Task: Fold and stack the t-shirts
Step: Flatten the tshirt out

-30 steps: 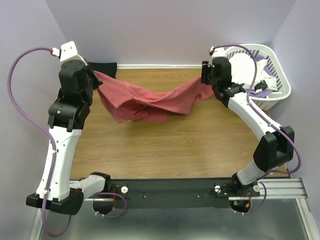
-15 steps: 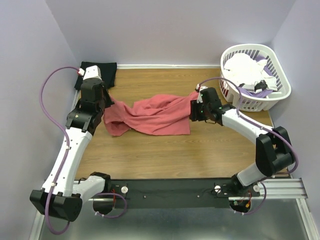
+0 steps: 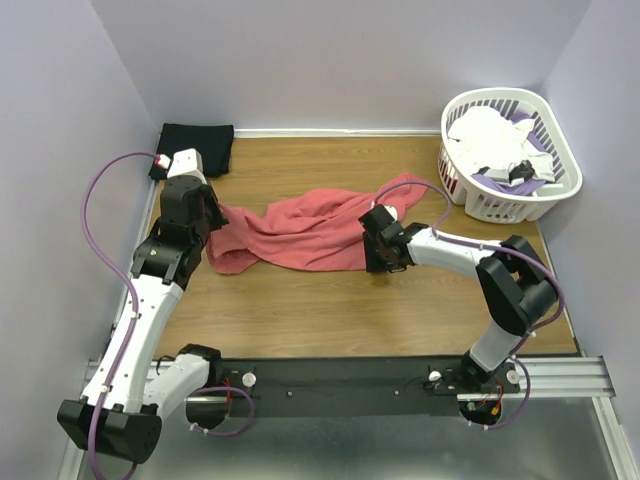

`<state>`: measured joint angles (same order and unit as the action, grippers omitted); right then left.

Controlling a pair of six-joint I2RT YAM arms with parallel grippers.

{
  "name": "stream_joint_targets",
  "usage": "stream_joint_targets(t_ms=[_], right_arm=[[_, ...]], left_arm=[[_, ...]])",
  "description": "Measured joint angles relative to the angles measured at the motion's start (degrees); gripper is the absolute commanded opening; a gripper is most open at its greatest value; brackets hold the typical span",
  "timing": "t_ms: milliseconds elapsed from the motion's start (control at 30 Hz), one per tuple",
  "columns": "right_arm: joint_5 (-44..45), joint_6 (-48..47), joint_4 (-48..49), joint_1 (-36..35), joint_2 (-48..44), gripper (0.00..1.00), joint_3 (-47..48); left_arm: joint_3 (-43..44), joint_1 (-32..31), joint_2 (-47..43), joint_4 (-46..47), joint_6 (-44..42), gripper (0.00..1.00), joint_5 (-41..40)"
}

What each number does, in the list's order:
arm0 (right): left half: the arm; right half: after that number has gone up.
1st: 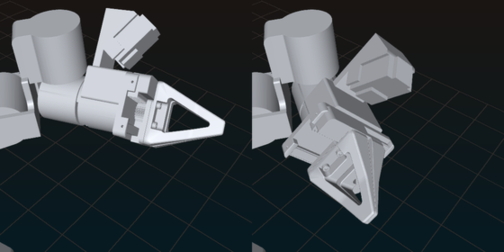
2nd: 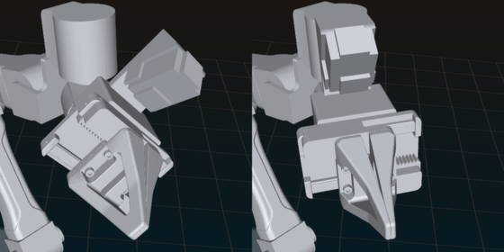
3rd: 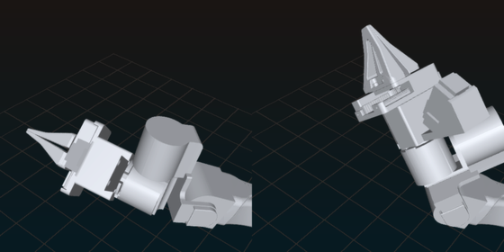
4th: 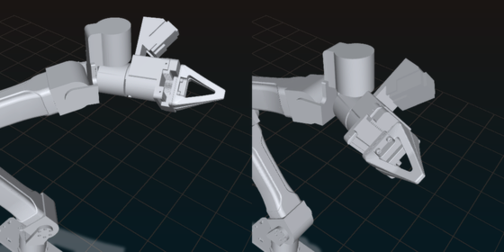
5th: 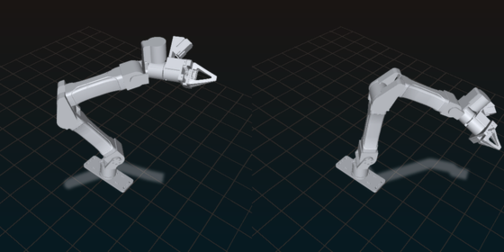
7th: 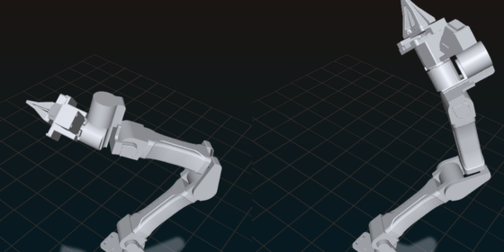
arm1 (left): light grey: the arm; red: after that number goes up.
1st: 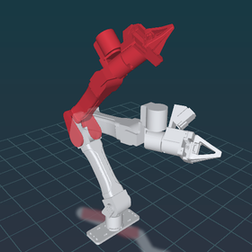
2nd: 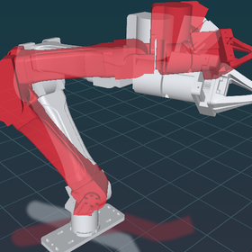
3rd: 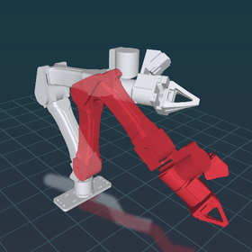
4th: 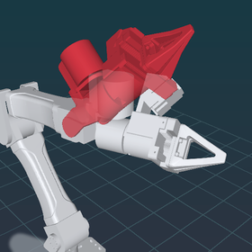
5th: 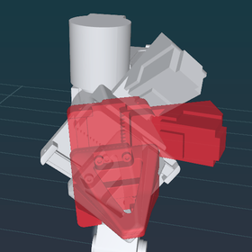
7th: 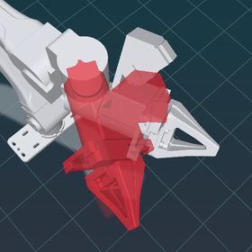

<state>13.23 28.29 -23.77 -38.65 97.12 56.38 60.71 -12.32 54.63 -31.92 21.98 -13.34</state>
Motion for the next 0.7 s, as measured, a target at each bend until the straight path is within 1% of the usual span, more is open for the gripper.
stream_joint_targets(t_ms=[367,700], right_arm=[[1.49,3.19,-2.03,0.07,2.43,0.54,2.95],[0.81,4.31,-5.88,0.02,-1.20,0.56,5.27]], left_arm=[[-2.80,0.00,-1.70,0.55,-1.01,0.00,0.09],[-3.08,0.00,-2.89,0.61,-1.68,0.00,0.17]])
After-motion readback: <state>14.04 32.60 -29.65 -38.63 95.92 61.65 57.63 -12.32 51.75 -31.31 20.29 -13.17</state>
